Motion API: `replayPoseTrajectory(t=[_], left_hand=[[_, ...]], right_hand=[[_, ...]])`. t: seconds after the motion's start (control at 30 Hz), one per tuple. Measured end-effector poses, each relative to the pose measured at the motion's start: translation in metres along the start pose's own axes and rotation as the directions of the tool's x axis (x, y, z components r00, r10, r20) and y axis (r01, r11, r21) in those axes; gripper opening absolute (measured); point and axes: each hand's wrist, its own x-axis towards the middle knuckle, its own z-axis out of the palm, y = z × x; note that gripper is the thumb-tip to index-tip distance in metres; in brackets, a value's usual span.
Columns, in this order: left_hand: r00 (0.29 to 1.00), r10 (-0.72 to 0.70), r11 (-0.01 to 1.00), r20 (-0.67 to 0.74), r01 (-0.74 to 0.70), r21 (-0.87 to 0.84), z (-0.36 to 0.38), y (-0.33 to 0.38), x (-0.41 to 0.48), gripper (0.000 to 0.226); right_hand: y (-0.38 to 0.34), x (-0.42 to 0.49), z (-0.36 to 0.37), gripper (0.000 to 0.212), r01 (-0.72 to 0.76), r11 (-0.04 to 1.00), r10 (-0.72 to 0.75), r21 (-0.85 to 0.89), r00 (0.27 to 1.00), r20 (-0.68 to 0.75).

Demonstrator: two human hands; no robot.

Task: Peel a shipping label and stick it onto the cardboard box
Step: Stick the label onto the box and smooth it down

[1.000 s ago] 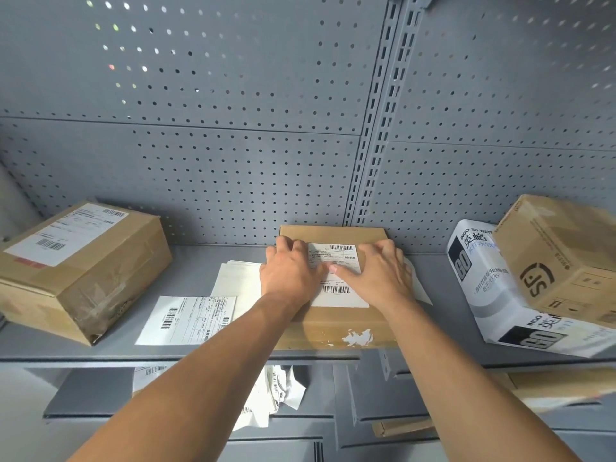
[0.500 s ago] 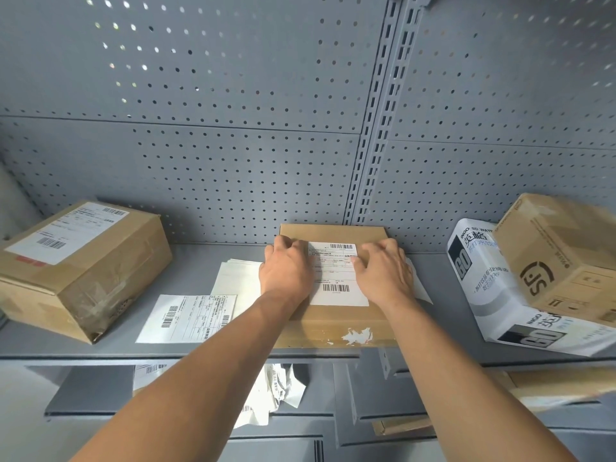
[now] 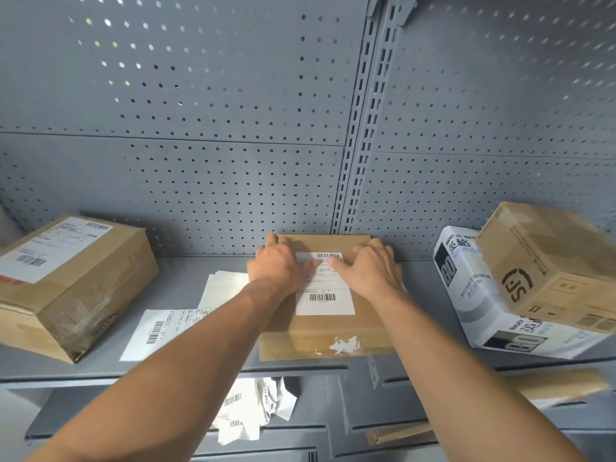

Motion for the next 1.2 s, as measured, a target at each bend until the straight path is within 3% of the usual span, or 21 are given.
replayPoseTrajectory(t=[0.13, 0.27, 0.47, 0.57, 0.63, 0.8, 0.93, 1.07, 1.2], left_hand=[[0.999, -0.033, 0.997, -0.021, 0.034, 0.062, 0.006, 0.008, 0.008, 0.086], [0.995, -0.012, 0.997, -0.096, 0.019, 0.069, 0.016, 0.005, 0.011, 0.075], [0.995, -0.038, 0.999, -0.093, 0.039, 0.008, 0.018, 0.002, 0.019, 0.067], [0.991, -0.054, 0.996, -0.123, 0.046, -0.073, 0.019, -0.003, 0.023, 0.035], [0.989, -0.046, 0.996, -0.144, 0.036, -0.077, 0.020, -0.005, 0.023, 0.026], [0.988, -0.038, 0.997, -0.150, 0.027, -0.071, 0.018, -0.004, 0.021, 0.024], [0.989, -0.026, 0.998, -0.148, 0.017, -0.067, 0.018, -0.005, 0.020, 0.026], [0.996, 0.007, 0.998, -0.086, -0.001, 0.066, 0.019, -0.001, 0.017, 0.070], [0.994, 0.039, 0.990, -0.101, -0.025, 0.142, 0.023, -0.001, 0.018, 0.079]], right_hand=[[-0.005, 0.009, 0.005, 0.108, -0.030, 0.996, 0.032, -0.082, 0.999, 0.016], [-0.004, 0.013, 0.017, 0.114, -0.055, 0.996, 0.053, -0.065, 0.998, -0.026], [-0.006, 0.023, 0.018, 0.074, -0.165, 0.983, 0.169, 0.077, 0.984, -0.049], [-0.003, 0.024, 0.022, 0.052, -0.181, 0.971, 0.195, 0.154, 0.977, -0.082], [-0.002, 0.024, 0.023, 0.039, -0.181, 0.967, 0.203, 0.179, 0.973, -0.109], [-0.002, 0.022, 0.026, 0.037, -0.177, 0.970, 0.200, 0.166, 0.970, -0.139], [-0.001, 0.023, 0.027, 0.048, -0.167, 0.974, 0.188, 0.152, 0.973, -0.134], [-0.002, 0.023, 0.029, 0.078, -0.114, 0.992, 0.119, 0.058, 0.989, -0.093], [0.000, 0.021, 0.029, 0.097, -0.043, 0.999, 0.042, -0.001, 0.997, -0.060]])
